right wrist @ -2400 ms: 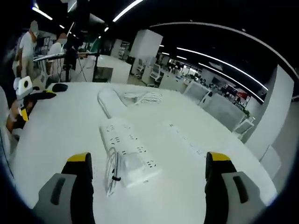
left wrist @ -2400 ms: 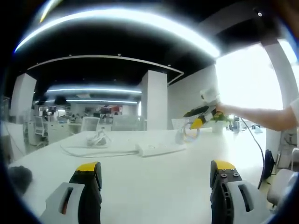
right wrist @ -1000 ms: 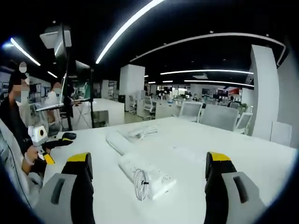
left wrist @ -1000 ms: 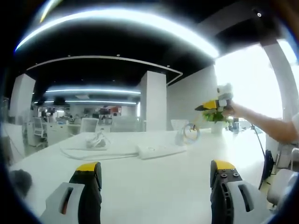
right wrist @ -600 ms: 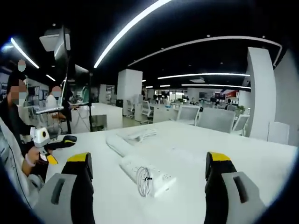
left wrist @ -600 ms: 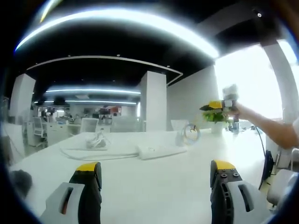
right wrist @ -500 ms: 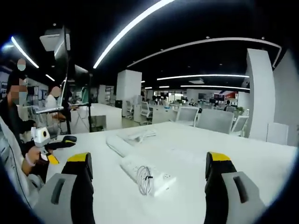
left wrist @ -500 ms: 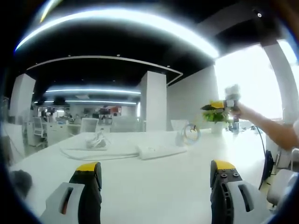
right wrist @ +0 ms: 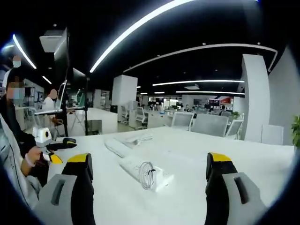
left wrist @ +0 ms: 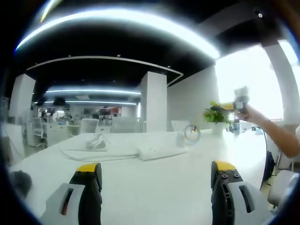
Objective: Straighten the power strip on the desk, plug the charger into it
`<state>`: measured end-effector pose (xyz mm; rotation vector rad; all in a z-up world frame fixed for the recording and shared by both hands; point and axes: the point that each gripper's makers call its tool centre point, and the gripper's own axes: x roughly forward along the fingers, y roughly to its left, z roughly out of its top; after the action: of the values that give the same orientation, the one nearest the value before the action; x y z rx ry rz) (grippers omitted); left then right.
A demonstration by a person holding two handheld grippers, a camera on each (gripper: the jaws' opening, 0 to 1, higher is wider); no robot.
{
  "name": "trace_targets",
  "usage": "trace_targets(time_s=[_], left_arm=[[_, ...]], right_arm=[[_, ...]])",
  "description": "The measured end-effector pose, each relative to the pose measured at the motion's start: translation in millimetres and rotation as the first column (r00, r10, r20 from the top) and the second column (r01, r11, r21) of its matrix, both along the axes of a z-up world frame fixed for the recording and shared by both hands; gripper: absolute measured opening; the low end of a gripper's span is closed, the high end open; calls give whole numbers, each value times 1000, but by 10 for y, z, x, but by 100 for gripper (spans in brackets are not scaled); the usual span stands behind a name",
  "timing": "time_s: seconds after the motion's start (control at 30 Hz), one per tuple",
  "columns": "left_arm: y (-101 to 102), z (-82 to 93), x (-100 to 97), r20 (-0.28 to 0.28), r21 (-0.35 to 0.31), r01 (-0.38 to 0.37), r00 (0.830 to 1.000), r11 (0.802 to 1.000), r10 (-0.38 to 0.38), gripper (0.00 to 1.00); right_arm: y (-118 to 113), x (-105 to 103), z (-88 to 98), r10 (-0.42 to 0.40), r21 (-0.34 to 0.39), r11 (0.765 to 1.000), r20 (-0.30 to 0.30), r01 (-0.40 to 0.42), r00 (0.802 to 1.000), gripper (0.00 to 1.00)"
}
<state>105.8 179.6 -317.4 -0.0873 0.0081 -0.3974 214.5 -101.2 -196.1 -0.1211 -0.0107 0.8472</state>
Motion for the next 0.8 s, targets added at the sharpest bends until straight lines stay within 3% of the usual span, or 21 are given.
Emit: trace_targets(time_s=[0.8], left_arm=[[-24, -22, 10, -3, -3, 10, 1000, 1000, -10, 99]], right_arm=[[-190, -318, -128, -68, 30, 997, 2, 68, 998, 100]])
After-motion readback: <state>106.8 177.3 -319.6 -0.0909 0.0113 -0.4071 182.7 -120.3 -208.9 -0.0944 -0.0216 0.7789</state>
